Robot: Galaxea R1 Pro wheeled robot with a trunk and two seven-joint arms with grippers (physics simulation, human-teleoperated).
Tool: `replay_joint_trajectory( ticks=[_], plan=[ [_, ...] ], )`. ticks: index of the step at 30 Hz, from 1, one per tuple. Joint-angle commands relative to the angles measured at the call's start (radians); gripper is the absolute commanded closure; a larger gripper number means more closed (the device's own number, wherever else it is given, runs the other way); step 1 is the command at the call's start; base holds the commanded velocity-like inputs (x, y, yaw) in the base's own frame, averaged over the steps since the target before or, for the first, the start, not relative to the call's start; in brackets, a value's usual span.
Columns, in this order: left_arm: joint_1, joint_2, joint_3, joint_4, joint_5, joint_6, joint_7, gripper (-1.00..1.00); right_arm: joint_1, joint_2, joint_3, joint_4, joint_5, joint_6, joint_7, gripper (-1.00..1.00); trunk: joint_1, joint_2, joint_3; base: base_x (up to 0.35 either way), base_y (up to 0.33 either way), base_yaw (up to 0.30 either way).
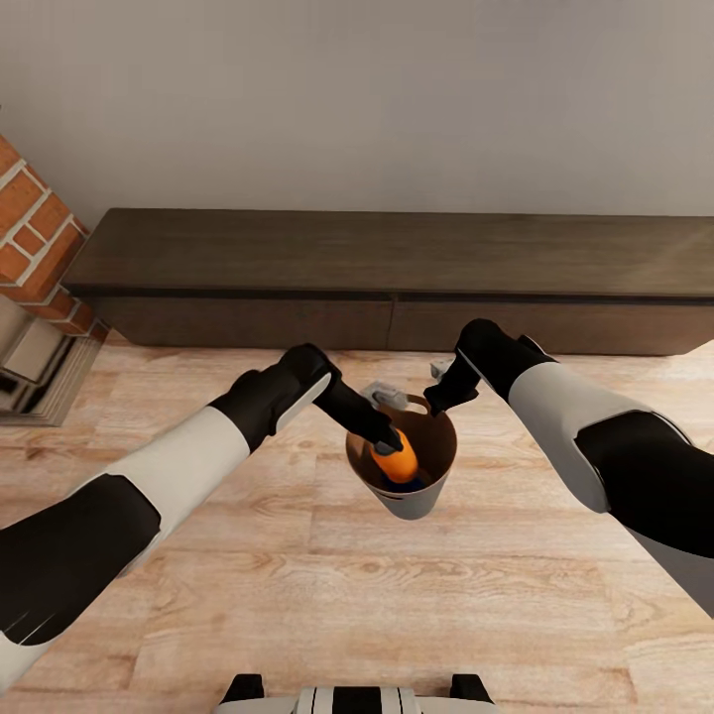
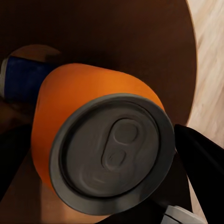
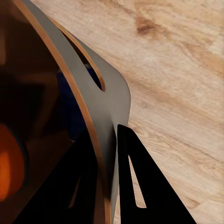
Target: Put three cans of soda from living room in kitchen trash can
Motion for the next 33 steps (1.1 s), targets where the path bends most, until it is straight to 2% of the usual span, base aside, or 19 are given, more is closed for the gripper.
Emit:
replay_joint_trajectory(
  ticks=[1, 13, 17, 18, 24, 33],
  plan=[
    [0.001, 0.000, -0.001, 0.000, -0.005, 0.000, 0.007, 1.00, 0.000, 0.000, -0.008, 0.001, -0.021, 0.008, 0.006, 1.00, 0.000, 0.000, 0.000, 0.000, 0.000, 0.000],
    [0.002, 0.002, -0.002, 0.005, -0.006, 0.000, 0.032, 1.00, 0.000, 0.000, -0.009, 0.001, -0.021, 0.008, 0.006, 1.00, 0.000, 0.000, 0.000, 0.000, 0.000, 0.000],
    [0.003, 0.002, -0.003, 0.005, -0.006, 0.000, 0.036, 1.00, 0.000, 0.000, -0.023, 0.002, -0.021, 0.008, 0.006, 1.00, 0.000, 0.000, 0.000, 0.000, 0.000, 0.000],
    [0.003, 0.002, -0.003, 0.005, -0.006, 0.000, 0.036, -1.00, 0.000, 0.000, -0.024, 0.002, -0.021, 0.008, 0.006, 1.00, 0.000, 0.000, 0.000, 0.000, 0.000, 0.000],
    [0.037, 0.003, -0.003, -0.001, -0.005, 0.000, 0.045, -1.00, 0.000, 0.000, -0.028, 0.002, -0.021, 0.008, 0.006, 1.00, 0.000, 0.000, 0.000, 0.000, 0.000, 0.000],
    [0.043, 0.010, -0.002, -0.003, -0.003, 0.000, 0.061, -1.00, 0.001, 0.000, -0.029, 0.002, -0.021, 0.008, 0.006, 1.00, 0.000, 0.000, 0.000, 0.000, 0.000, 0.000]
  ],
)
